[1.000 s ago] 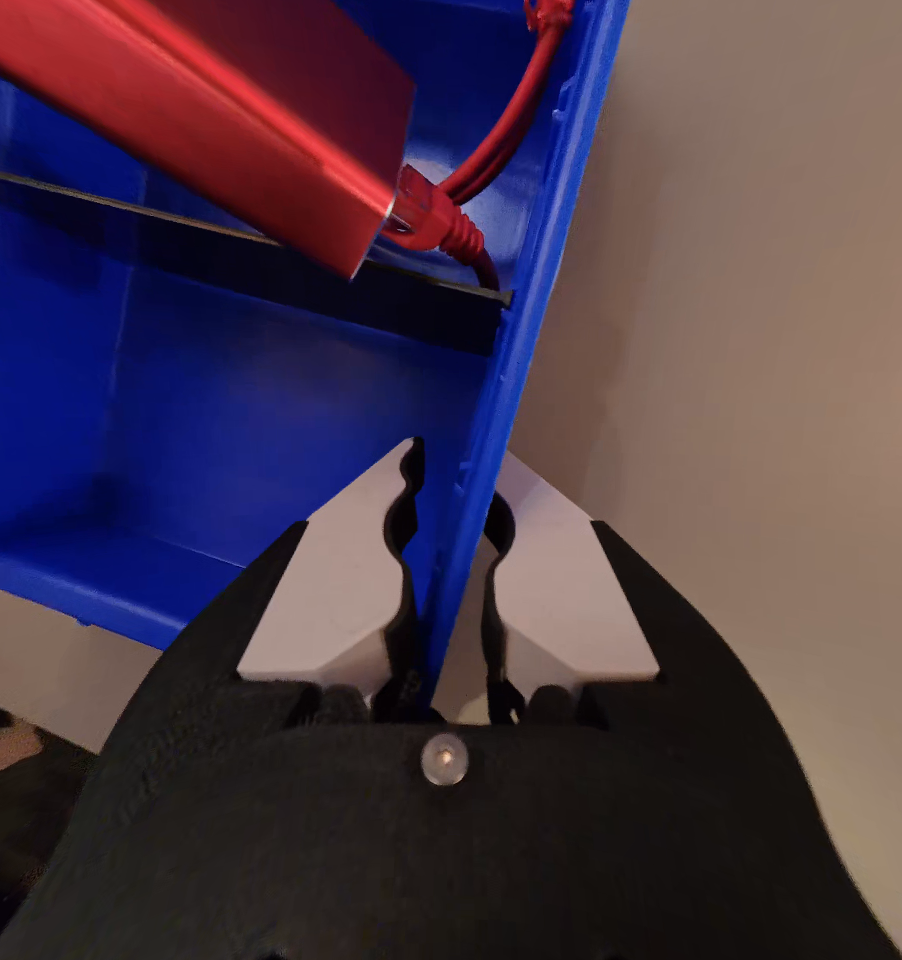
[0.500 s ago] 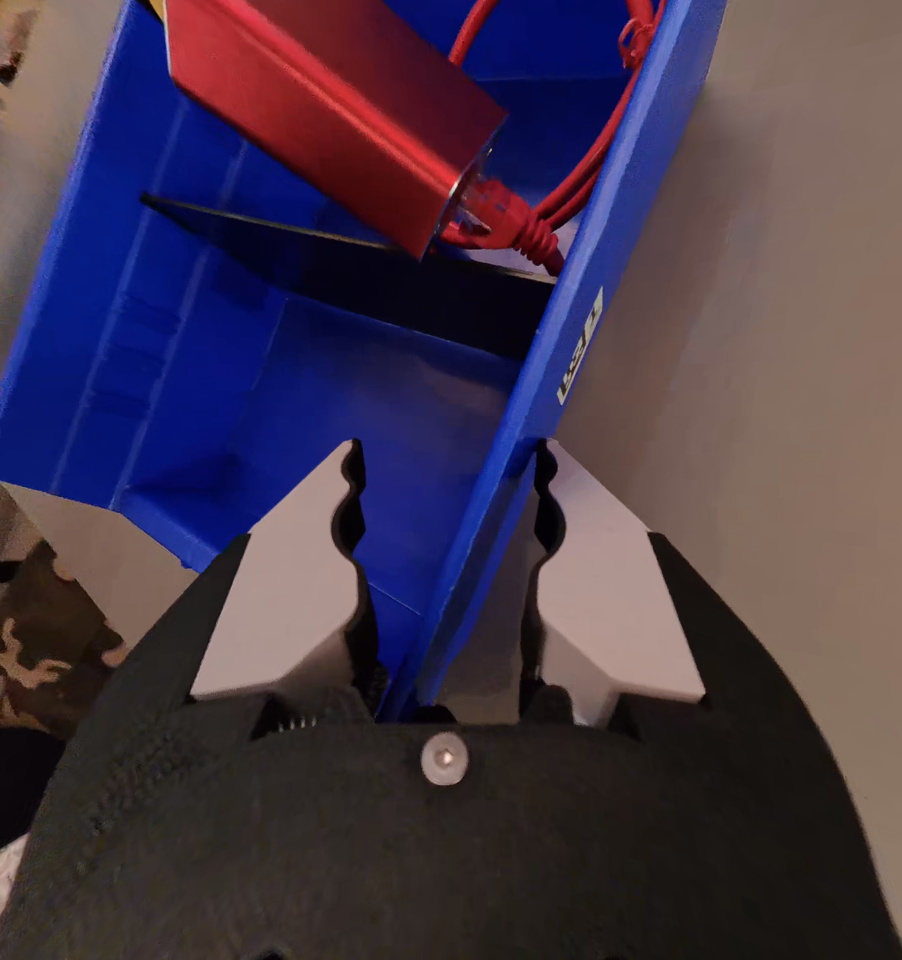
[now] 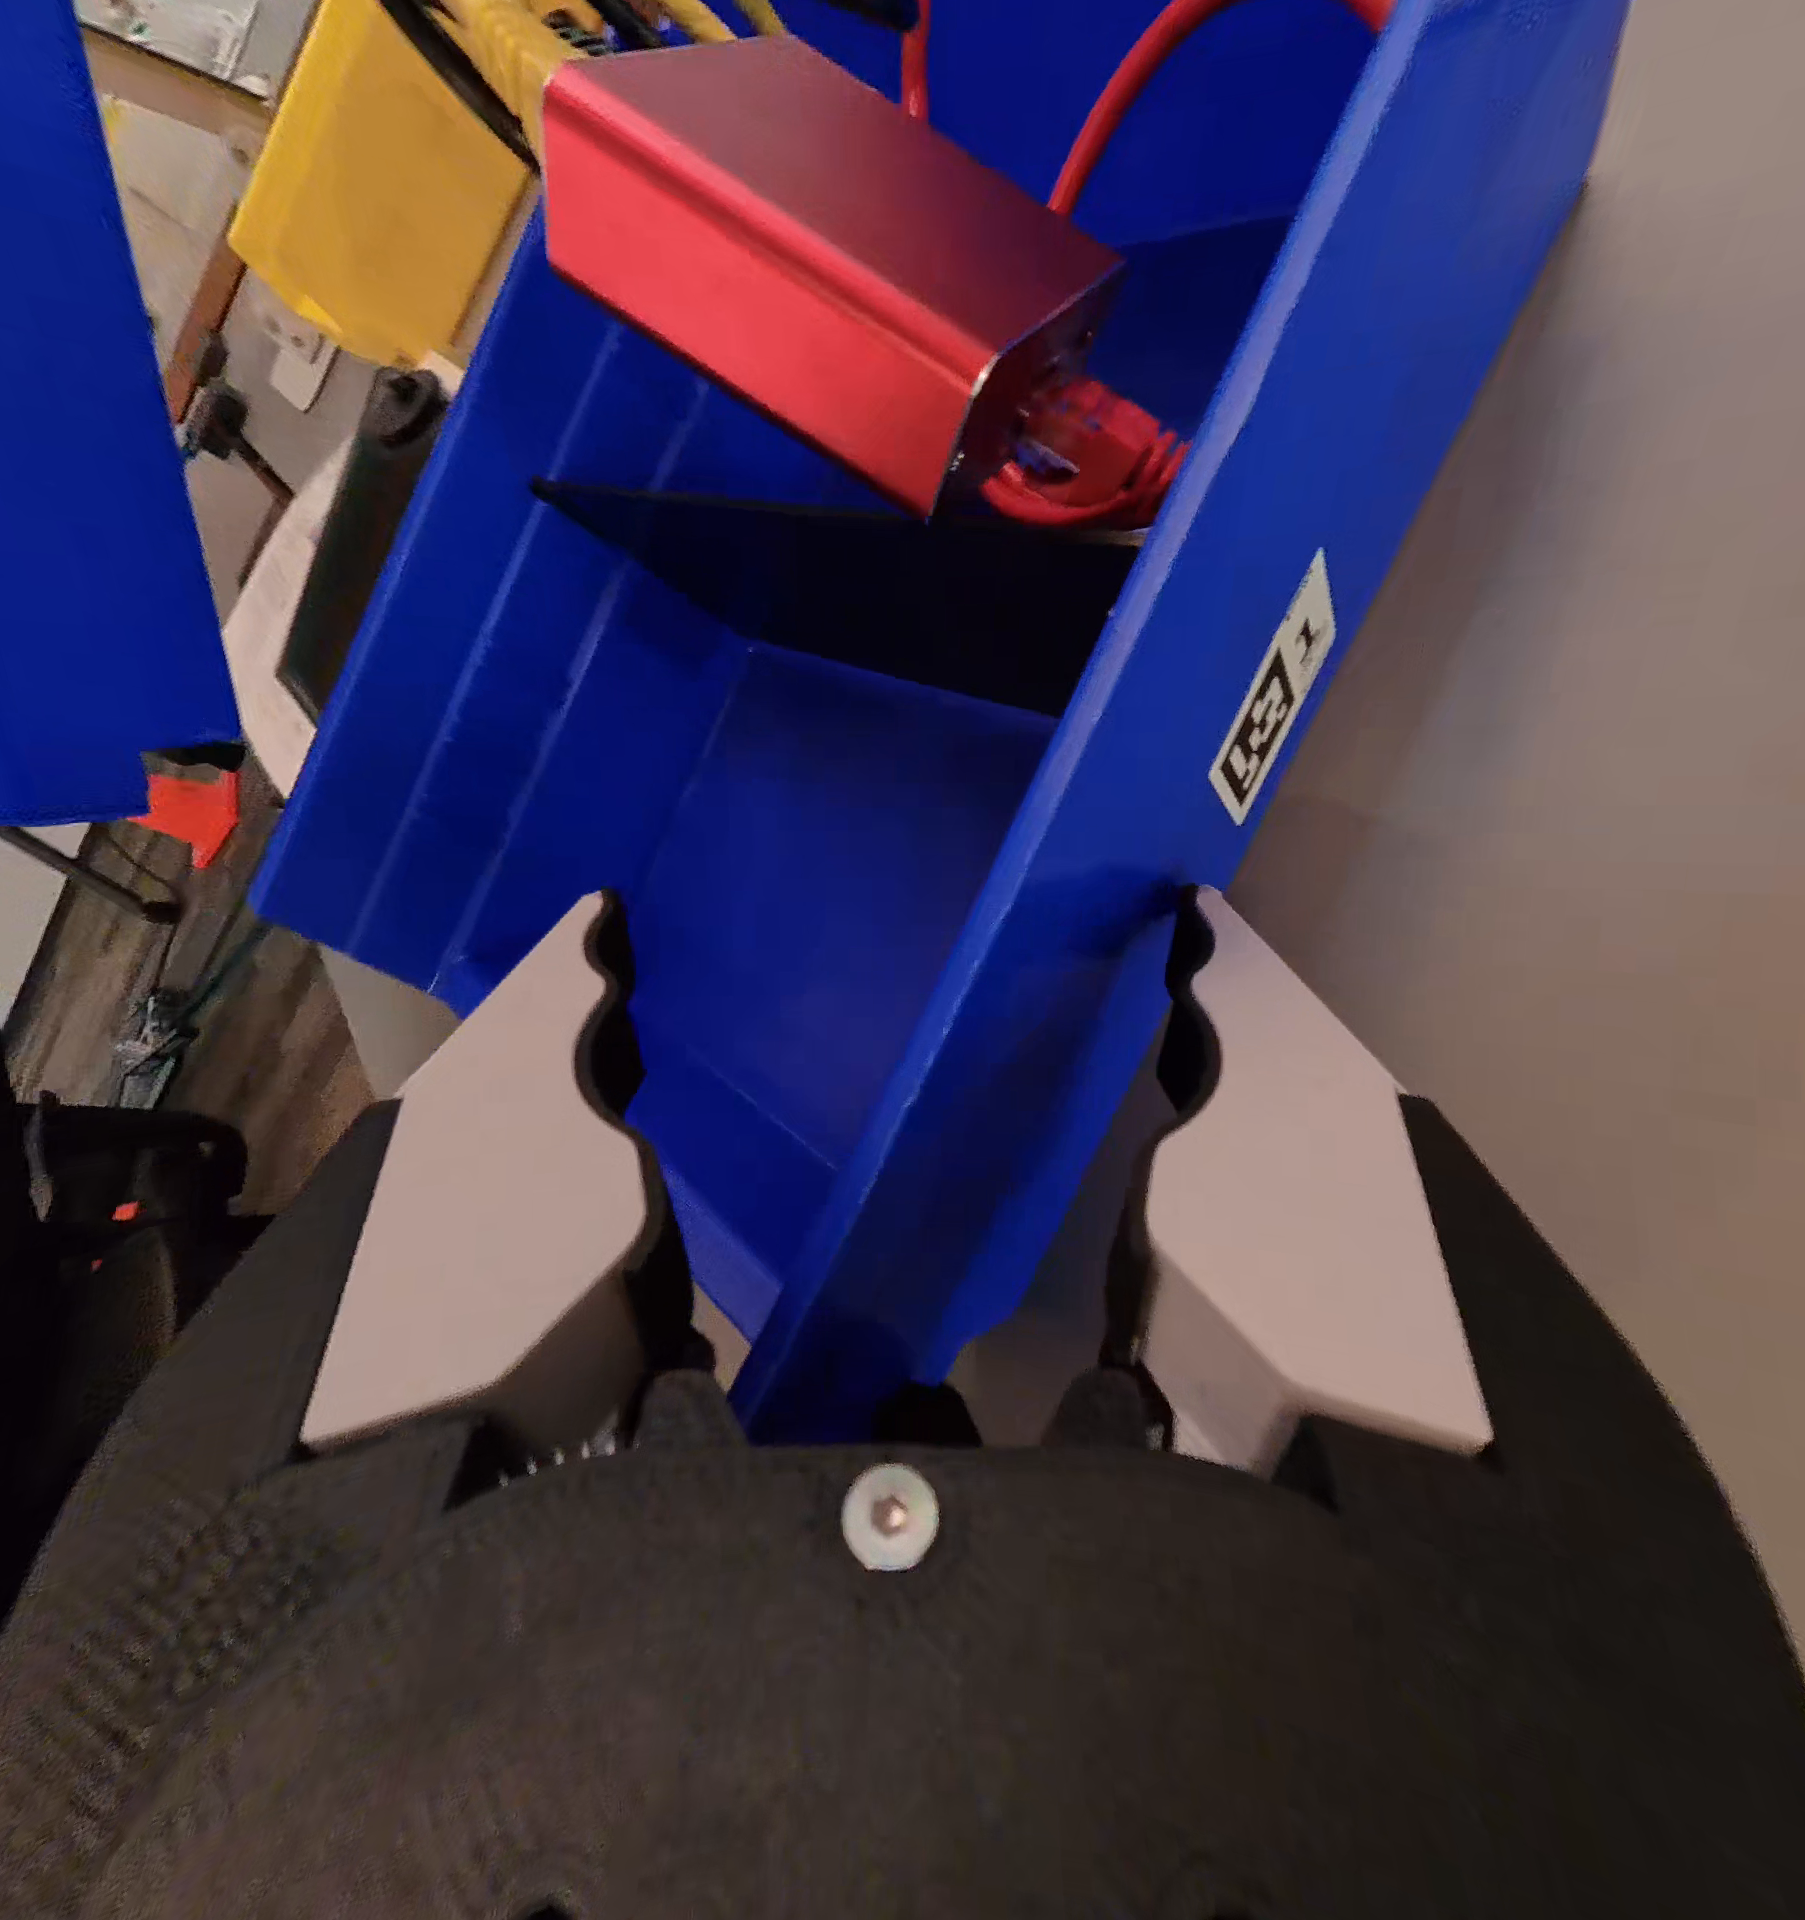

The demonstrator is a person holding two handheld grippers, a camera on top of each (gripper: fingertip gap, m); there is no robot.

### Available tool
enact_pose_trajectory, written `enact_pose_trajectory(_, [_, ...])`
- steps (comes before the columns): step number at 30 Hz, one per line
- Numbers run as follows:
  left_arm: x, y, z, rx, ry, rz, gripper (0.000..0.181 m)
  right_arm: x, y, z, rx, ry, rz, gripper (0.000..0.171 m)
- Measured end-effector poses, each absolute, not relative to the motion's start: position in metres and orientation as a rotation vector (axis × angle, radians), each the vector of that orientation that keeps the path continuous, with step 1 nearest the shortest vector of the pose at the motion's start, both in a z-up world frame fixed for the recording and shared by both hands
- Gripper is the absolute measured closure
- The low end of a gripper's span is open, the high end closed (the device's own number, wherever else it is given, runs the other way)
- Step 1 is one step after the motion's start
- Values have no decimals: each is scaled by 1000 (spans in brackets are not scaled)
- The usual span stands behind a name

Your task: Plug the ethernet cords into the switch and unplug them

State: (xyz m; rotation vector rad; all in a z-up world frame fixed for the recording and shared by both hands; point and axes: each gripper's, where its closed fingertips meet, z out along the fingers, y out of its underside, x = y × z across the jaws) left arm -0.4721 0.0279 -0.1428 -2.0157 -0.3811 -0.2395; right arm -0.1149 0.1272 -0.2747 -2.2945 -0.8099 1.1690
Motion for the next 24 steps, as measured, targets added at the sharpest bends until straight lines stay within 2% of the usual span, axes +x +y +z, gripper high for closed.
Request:
enact_pose_trajectory(8, [-492,12,-111,-1964,-454,23,176,-225,104,-264,-2190,-811,1365,48])
enact_pose_trajectory(14, [-491,12,-96,-1955,-436,226,177,-281,80,-248,-2137,-812,1706,33])
enact_pose_trajectory(20, [-480,17,-83,-1940,-389,294,177,-262,92,-240,-2110,-768,1701,37])
enact_pose_trajectory(24, [-463,26,-76,-1937,-337,303,177,-229,102,-212,-2012,-756,1634,39])
